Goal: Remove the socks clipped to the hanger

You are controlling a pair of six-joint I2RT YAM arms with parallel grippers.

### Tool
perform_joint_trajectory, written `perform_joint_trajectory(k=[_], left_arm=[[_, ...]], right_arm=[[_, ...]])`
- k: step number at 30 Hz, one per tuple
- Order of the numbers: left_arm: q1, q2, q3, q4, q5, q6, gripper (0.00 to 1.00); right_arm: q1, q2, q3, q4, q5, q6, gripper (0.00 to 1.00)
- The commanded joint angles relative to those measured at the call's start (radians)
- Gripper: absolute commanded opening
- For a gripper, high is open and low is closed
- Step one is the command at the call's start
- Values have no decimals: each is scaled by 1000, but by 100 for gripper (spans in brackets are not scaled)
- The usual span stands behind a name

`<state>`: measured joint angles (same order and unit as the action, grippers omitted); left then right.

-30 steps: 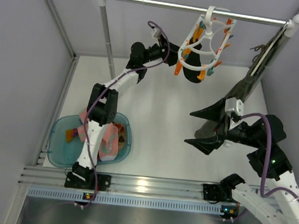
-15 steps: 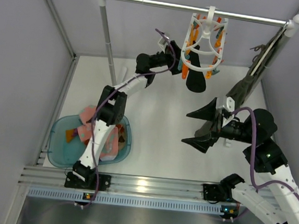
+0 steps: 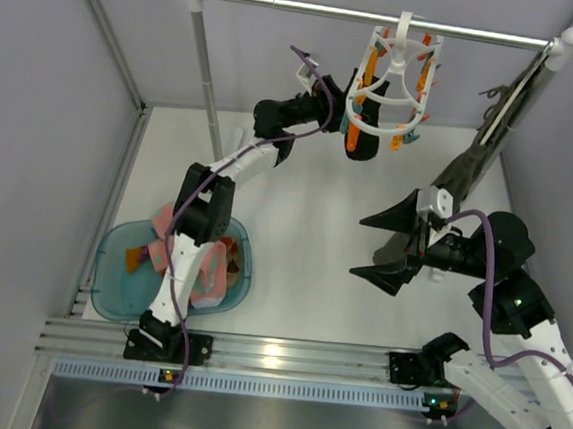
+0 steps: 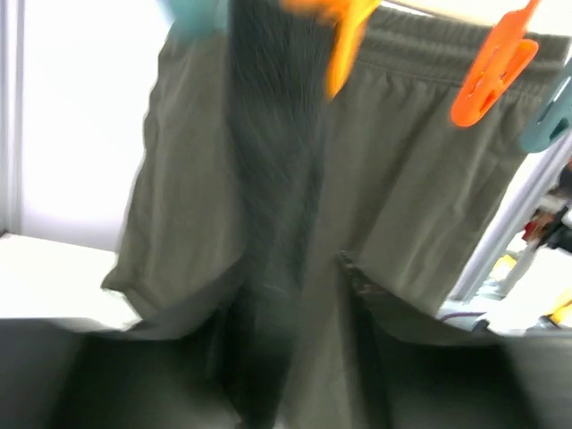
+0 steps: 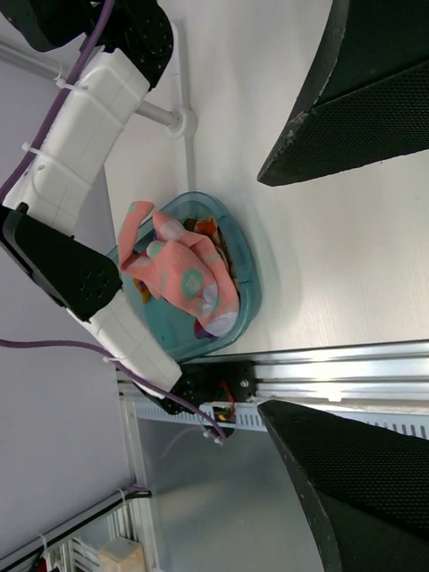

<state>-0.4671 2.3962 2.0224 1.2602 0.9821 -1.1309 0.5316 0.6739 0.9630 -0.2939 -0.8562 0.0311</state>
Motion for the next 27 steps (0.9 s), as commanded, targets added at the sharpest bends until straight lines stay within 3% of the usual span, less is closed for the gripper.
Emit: perform_joint_trajectory(k=[1,2,4,6,11,14,15,17,19,24,27], left_arm=[[1,-121,-34,153,-20,17,29],[-1,-144,-51,151,-28,26,13],[-1,-178,-143,153,-52,68,0],[2,-266,-247,151,-106,135,0],[-4,-524,-719,125,-318,338,0],[-24,-719,-914,21,-479,498,0],[-56,-767,-976,-108,-602,619,0],[-144,-896,-1005,-247,-733,823,0],[-218,-980,-1030,-372,-911,917,0],[-465,-1042,-1038,-449,-1169,1121,0],[-608,-1014,-1003,-455,-1335,1266,0]], right_arm=[[-5,-13,2,-1,3,-20,99],[-5,-14,3,1,3,-22,100],[-7,-23,0,10,15,-14,99],[-7,-34,2,27,31,4,100],[-7,-80,19,48,138,53,99],[-5,-91,43,38,264,114,99],[-7,-89,63,30,304,127,99],[-7,-79,89,0,402,157,100],[-7,-59,137,-30,503,177,100],[-7,-14,239,-74,646,237,99],[-7,25,311,-105,651,282,99]])
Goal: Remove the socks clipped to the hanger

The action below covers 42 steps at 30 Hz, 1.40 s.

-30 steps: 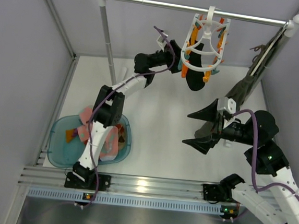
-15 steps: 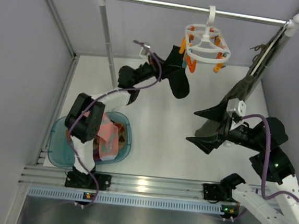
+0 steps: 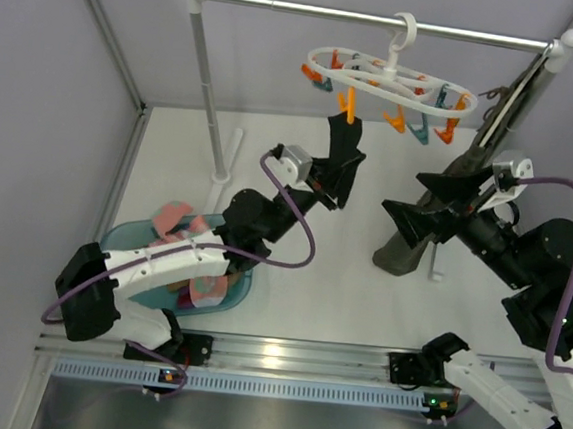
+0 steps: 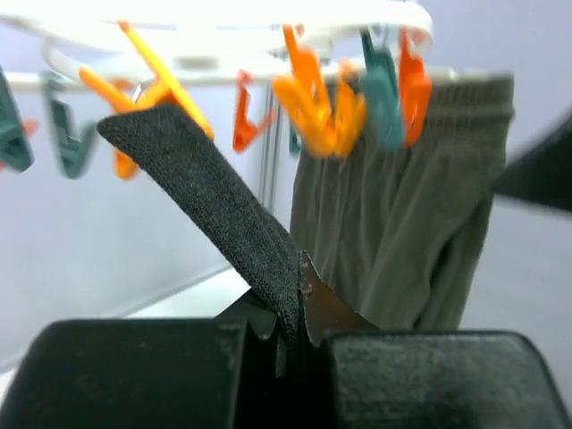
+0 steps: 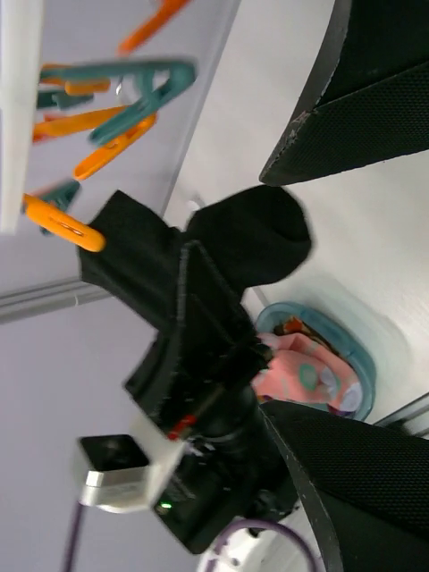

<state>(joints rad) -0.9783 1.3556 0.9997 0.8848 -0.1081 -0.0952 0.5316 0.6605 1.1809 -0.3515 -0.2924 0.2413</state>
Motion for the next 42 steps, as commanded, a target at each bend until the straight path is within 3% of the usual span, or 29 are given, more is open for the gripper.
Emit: perform_joint_trajectory(k=[1,5,8,13,21,30,42], left_arm=[[-126,40,33,-79,-278,259,0],[-239,109,88,-79,-451,368,0],[-282,190,154,-78,-562,445,0],[-310,319,270,-78,-620,531,0],[-336,438,396,-76,-653,646,0],[-342,454,392,-76,-648,655,0],[-315,488,409,-79,-628,620,0]], right_arm=[[-7,53,117,-72,96,87,100],[-7,123,233,-170,98,118,91],[-7,209,351,-276,139,99,79],[19,382,581,-441,286,52,66],[309,698,911,-642,783,-76,63],[448,814,948,-636,1146,-171,63],[521,729,916,-623,1139,-198,61]])
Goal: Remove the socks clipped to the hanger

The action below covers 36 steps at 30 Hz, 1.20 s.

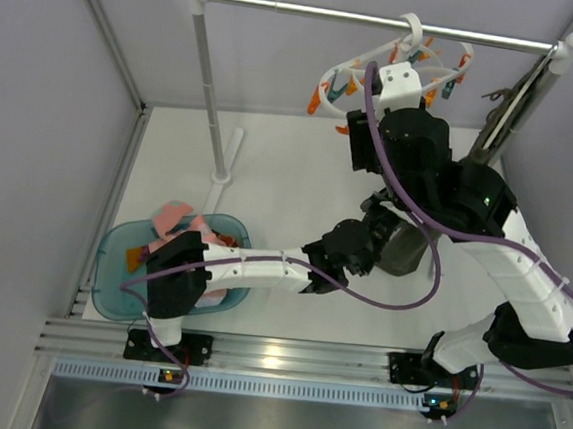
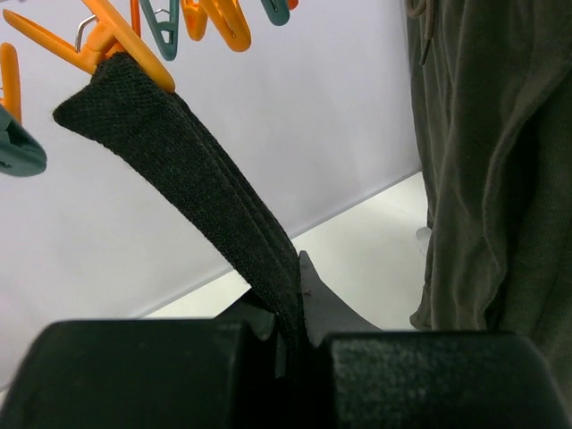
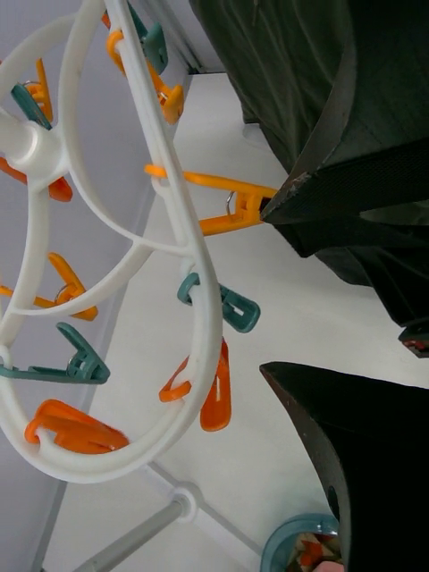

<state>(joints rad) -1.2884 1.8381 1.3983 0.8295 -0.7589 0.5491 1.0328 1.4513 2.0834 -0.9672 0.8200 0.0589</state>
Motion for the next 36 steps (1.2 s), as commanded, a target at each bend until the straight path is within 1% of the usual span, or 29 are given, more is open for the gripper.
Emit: perform_joint_trajectory(k=[1,4,6,11,14,16,20,23,25,28,29,32,34,35,36], left_arm=[[0,7,7,-24,21,-31,0],[3,3,2,-24,24,-34,0],[1,0,-1,-24,26,-37,0],[3,-7,-5,-24,38,-58,0],[3,-11,-4,-24,46,-58,0],[1,-16,-8,-24,49,-61,0],[1,-37,-30,-26,66,-83,0],[0,-48,-38,-24,79,-94,0],[1,-51,-38,-24,73,-89,0],[3,-62,-45,-24,76,-97,0],[3,-65,-53,-24,79,-100,0],[3,-76,-67,-24,86,-109,0],[4,-77,-76,-26,86,-123,0],[6,-80,-79,-30,89,-130,0],[12,-82,-82,-33,92,-152,0]], right_arm=[[19,-69,9,-7,30,-16,60],[19,-97,-26,30,73,-50,60],[7,-94,-52,73,109,-108,61],[-80,-16,-8,70,67,-166,60],[-80,4,-11,80,68,-188,60],[-88,3,-28,126,87,-212,60],[-106,-8,-95,229,102,-255,56],[-108,14,-118,286,171,-306,55],[-112,26,-120,291,194,-321,54],[-114,20,-147,330,208,-337,50],[-114,12,-161,349,206,-341,45],[-116,12,-161,381,203,-363,40],[-114,17,-157,387,205,-373,31],[-114,17,-155,384,196,-370,22],[-114,15,-155,381,185,-360,16]])
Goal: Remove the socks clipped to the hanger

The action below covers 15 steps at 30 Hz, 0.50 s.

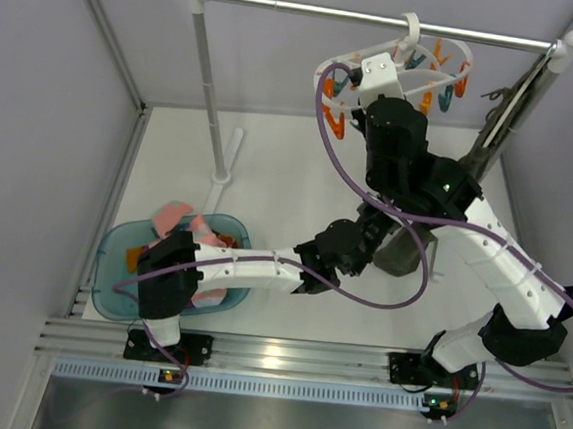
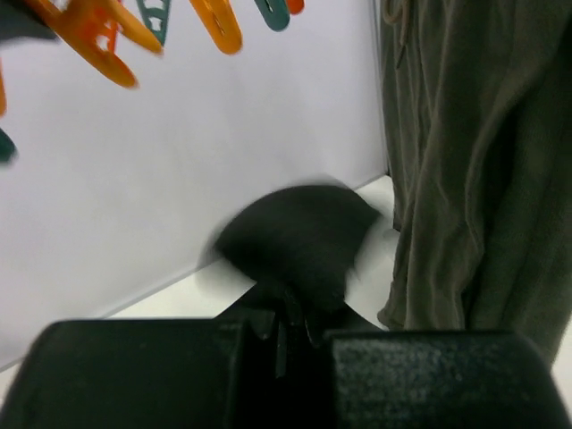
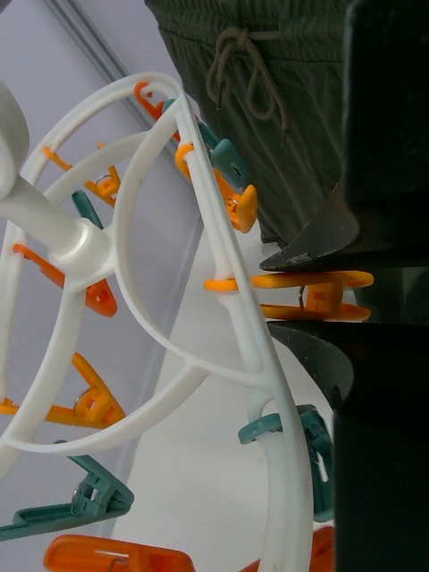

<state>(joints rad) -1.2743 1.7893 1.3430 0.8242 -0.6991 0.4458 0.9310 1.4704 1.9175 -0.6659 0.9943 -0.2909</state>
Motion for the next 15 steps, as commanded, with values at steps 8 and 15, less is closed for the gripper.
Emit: perform_joint_trajectory(k=[8,15], left_arm=[[38,-111,-155,-76,-6,-176,0],[61,-350,-295,-389,-344,-382,0]], right_arm=[[-14,-65,-46,89,-114,59,18],[-17,-197,-170,92,-400,205,80]])
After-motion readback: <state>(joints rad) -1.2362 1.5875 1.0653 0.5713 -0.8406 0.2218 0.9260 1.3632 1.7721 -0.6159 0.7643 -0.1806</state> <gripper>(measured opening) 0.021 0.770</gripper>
